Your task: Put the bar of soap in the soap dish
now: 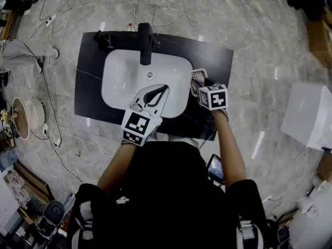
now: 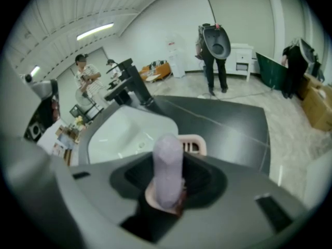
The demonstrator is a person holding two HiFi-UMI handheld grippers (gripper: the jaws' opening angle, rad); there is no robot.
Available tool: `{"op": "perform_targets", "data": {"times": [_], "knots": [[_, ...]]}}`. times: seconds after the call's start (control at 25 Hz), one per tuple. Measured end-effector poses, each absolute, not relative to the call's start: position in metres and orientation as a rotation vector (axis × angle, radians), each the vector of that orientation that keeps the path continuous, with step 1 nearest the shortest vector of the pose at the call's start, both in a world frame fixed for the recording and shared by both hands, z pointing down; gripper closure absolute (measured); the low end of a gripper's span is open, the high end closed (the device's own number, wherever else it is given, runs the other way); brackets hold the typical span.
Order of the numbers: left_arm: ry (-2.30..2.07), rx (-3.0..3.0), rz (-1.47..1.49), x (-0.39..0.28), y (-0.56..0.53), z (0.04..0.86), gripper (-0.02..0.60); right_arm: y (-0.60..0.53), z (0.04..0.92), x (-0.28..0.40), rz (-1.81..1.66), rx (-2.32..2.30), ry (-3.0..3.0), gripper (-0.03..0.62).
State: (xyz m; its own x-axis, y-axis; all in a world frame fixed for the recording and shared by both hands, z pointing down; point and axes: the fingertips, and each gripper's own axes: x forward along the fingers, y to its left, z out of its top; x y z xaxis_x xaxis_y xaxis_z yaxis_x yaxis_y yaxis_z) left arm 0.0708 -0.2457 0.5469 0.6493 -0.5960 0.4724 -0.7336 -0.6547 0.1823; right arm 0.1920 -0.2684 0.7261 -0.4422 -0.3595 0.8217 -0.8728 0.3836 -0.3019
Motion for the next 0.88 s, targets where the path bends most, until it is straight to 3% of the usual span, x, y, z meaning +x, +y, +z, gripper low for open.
{"op": "perform_targets", "data": {"times": [0.88], "knots": [[-1.022, 2.519, 0.540, 0.074, -0.245, 0.551, 0.560, -0.276, 0.726, 0.204, 0.961, 1.065, -1.935, 0.413]]}}
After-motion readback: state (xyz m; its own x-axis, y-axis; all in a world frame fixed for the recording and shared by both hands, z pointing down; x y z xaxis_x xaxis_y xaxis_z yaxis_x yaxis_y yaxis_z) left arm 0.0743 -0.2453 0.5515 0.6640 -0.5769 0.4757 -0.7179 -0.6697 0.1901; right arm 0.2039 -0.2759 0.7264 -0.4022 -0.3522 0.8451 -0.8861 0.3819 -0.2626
